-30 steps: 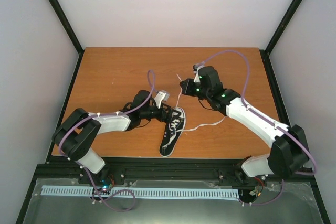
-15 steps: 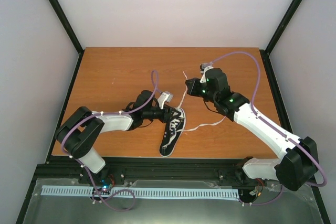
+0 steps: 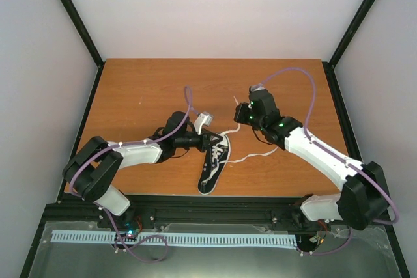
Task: Tie the shoes
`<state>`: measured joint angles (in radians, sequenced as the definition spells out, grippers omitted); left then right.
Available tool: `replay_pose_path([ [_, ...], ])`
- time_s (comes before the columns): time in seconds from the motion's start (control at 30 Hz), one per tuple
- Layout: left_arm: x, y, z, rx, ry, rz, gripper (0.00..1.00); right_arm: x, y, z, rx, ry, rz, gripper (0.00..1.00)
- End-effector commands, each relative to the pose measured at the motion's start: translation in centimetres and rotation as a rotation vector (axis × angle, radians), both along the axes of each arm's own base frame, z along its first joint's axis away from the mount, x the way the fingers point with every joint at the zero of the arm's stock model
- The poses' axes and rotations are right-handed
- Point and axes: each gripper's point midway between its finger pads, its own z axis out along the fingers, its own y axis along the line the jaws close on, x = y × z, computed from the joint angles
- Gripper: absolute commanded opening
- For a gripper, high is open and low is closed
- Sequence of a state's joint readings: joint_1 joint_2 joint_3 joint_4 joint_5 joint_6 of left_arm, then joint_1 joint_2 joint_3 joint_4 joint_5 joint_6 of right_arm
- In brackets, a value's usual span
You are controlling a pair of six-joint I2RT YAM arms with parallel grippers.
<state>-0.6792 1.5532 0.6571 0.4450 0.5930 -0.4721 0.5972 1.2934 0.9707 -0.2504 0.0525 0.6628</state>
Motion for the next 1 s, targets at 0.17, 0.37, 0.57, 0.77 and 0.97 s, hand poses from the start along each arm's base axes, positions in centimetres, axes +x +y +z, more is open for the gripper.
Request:
replay_pose_path([
  [0.17,0.8,0.1,-1.3,0.044,0.050,0.055,0.01,-0.3,-4.2,-7.4,-0.172,0.160,-0.131,0.66],
  [0.37,0.6,0.6,-1.6,0.062,0.038,0.064,0.01,-4.4,-9.3,-10.3,-0.243,0.281,-0.234,0.84],
  [0.57,0.3,0.7,-1.2,0.064,0.021,0.050,0.01,-8.1,-13.1,-14.4,-0.249,0.428,-0.341,0.84],
  [0.77,0.1,0.9,-0.9,0.064,-0.007,0.049,0.01,-8.5,-13.8,-16.5,-0.290,0.497,-0.366,0.81],
  [0.97,0.1,0.9,-1.0,0.064,-0.006,0.041,0.01,-8.4,-13.7,-18.3,-0.321,0.546,-0.366,0.75],
])
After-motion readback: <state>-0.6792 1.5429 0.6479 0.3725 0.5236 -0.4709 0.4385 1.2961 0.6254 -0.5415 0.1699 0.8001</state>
